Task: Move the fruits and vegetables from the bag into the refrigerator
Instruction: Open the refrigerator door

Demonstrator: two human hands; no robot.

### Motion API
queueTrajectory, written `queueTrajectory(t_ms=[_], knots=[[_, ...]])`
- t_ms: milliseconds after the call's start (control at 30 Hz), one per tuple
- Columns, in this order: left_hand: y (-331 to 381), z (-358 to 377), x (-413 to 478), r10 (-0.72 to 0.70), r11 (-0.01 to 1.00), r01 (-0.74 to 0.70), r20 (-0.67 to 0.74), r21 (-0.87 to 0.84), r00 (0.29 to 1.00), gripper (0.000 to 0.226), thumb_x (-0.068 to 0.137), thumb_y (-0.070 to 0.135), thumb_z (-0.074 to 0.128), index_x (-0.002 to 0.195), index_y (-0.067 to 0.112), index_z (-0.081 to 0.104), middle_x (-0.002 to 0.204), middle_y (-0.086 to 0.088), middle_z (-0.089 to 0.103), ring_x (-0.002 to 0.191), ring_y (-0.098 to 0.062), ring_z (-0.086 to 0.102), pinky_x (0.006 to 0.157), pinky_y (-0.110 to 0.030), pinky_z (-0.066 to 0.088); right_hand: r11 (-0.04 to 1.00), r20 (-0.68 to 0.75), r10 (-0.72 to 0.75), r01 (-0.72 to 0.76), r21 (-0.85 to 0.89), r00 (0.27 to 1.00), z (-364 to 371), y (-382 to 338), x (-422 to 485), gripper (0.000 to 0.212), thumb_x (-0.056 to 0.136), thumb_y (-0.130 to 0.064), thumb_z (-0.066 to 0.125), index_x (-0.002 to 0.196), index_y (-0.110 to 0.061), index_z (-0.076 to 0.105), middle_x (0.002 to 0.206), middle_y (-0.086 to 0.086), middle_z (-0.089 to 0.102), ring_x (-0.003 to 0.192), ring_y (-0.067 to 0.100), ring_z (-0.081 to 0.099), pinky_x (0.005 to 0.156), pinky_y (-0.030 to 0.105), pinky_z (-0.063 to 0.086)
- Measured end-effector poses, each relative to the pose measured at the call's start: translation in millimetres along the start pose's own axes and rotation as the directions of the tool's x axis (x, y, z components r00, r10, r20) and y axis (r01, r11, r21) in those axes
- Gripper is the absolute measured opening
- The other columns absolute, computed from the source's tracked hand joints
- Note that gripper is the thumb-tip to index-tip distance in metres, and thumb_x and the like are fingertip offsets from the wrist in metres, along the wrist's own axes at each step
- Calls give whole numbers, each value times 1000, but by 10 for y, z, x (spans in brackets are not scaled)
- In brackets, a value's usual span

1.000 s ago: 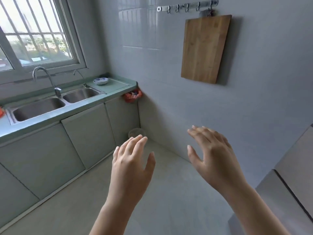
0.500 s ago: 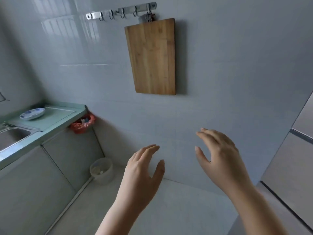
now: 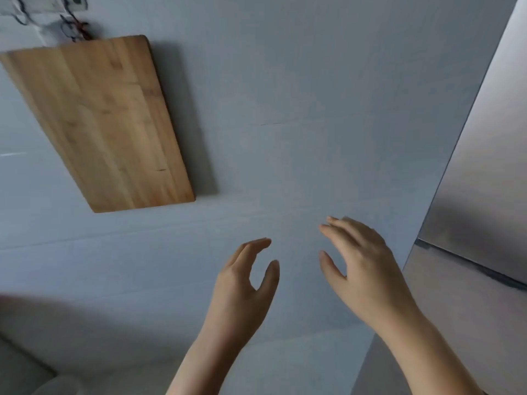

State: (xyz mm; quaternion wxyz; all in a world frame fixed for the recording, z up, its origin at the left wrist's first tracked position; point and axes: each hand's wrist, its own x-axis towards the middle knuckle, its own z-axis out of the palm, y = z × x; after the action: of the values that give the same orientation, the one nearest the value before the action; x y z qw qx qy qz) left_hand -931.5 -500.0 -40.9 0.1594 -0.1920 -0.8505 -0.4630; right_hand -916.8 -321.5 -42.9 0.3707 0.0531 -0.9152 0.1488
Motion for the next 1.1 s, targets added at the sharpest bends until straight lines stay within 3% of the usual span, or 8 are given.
queueTrajectory(t_ms=[200,267,433,600,767,933,1100], knots=[[-165,356,547,116,975,-75,193,-208,974,26,87,18,59,113,25,59,107,31,51,99,30,39,79,7,25,960,-36,173,-177,-216,984,-39,207,67,34,81,-25,53,105,-5,65,111,10,66,104,30,61,84,46,50],[-187,460,753,178,956,-107,252,-273,951,25,88,20,59,111,28,57,106,30,51,98,31,38,78,7,25,929,-79,223,-236,-284,972,-71,251,95,37,83,-28,48,105,-5,65,110,11,66,103,30,61,84,47,50],[-127,669,1182,420,879,-260,388,-401,821,29,88,20,59,116,26,56,109,31,48,101,30,36,82,7,25,815,-230,379,-441,-376,896,-98,228,134,44,83,-31,39,106,-4,65,111,11,65,106,31,61,85,54,49],[70,975,1473,501,807,-197,470,-556,727,29,88,22,58,116,28,57,114,22,56,107,19,44,79,6,29,693,-332,430,-543,-475,840,-170,239,120,41,81,-29,40,104,-6,66,108,11,67,101,30,63,90,36,41],[361,1415,1558,548,763,-131,525,-633,652,30,88,20,58,118,25,57,121,10,58,112,1,49,79,8,27,560,-420,466,-627,-541,779,-447,389,25,43,82,-30,41,109,-6,64,110,11,66,102,30,61,89,35,42],[645,1809,1625,583,737,-143,515,-660,628,39,89,19,58,127,25,50,121,12,52,112,0,45,76,10,26,535,-450,442,-631,-563,776,-570,603,69,41,83,-29,42,111,-7,62,110,9,66,102,28,61,89,39,45],[798,2045,1690,618,684,-129,476,-718,626,46,87,17,59,130,27,46,120,17,52,109,6,49,79,7,29,537,-501,400,-639,-551,768,-641,769,151,38,83,-28,45,109,-8,64,109,7,66,102,24,59,90,34,42]])
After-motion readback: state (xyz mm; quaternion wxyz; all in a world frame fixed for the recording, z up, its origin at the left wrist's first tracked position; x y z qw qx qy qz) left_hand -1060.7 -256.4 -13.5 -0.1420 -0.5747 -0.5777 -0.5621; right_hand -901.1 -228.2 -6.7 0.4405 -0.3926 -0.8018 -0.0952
